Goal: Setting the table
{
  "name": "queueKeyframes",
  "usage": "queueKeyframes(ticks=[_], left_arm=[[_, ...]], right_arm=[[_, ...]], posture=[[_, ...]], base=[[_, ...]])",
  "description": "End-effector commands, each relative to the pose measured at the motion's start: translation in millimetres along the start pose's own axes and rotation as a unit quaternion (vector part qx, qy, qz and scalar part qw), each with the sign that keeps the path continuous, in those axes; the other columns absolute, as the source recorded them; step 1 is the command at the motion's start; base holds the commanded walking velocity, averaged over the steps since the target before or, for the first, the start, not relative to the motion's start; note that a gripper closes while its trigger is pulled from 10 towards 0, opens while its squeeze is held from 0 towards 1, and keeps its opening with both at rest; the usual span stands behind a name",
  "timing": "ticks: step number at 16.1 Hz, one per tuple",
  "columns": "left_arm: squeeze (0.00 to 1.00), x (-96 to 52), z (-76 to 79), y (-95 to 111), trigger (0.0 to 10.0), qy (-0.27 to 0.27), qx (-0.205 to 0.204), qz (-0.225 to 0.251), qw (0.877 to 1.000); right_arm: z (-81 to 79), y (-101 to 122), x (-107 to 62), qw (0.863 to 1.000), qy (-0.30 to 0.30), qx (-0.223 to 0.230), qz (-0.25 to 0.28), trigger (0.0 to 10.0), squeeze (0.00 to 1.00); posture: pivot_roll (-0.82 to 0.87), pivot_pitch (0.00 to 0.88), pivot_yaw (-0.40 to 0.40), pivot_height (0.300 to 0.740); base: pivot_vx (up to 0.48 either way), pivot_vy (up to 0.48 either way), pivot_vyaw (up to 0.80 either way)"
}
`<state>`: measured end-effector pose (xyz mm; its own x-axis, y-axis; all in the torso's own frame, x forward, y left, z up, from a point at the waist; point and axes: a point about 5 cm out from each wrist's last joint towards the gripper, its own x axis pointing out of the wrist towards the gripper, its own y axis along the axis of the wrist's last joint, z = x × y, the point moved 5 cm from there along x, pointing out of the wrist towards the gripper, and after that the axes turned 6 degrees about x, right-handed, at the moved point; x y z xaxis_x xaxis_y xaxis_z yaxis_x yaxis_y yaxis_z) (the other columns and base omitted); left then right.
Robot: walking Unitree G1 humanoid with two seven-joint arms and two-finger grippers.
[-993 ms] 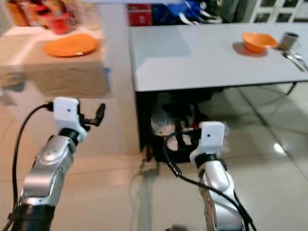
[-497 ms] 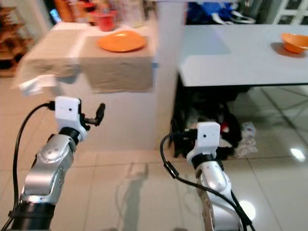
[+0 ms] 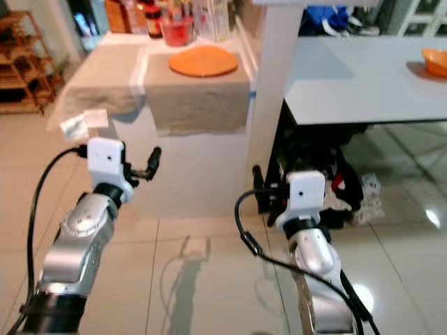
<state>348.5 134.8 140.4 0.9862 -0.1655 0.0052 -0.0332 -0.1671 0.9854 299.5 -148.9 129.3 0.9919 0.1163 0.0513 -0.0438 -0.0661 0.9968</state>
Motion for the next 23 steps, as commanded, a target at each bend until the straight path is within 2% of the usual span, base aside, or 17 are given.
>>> queueKeyframes(ticks=[1, 17, 21, 22, 23], left_arm=[[0.0, 2.7, 6.8, 10.7, 10.0, -0.012, 0.01, 0.019, 1.0], [0.0, 4.7, 6.9, 17.1, 10.0, -0.006, 0.01, 0.032, 0.999], [0.0, 5.7, 4.9, 22.7, 10.0, 0.006, 0.029, 0.043, 0.999], [0.2, 7.1, 3.5, 19.9, 10.0, 0.01, 0.007, 0.035, 0.999], [1.0, 7.8, 4.8, 22.2, 10.0, 0.006, 0.007, 0.04, 0.999]], right_arm=[[4.4, 2.7, 0.3, 1.0, -0.007, -0.005, 0.006, 10.0, 0.0], [1.5, -0.8, 0.5, 1.0, -0.002, -0.009, 0.002, 10.0, 0.0], [-0.1, -0.4, 0.8, 1.0, 0.0, -0.008, 0.003, 10.0, 0.0], [-0.4, -0.7, 0.9, 1.0, 0.001, -0.009, 0.003, 10.0, 0.0], [-0.2, -1.1, 0.8, 1.0, 0.002, -0.009, 0.002, 10.0, 0.0]], posture=[[-0.11, 0.0, 0.045, 0.727], [-0.11, 0.0, 0.044, 0.727], [-0.11, 0.0, 0.041, 0.727], [-0.11, 0.0, 0.04, 0.727], [-0.11, 0.0, 0.039, 0.727]], base=[[0.454, 0.0, 0.0], [0.465, 0.0, 0.0], [0.343, 0.0, 0.0], [0.0, 0.0, 0.0], [0.0, 0.0, 0.0]])
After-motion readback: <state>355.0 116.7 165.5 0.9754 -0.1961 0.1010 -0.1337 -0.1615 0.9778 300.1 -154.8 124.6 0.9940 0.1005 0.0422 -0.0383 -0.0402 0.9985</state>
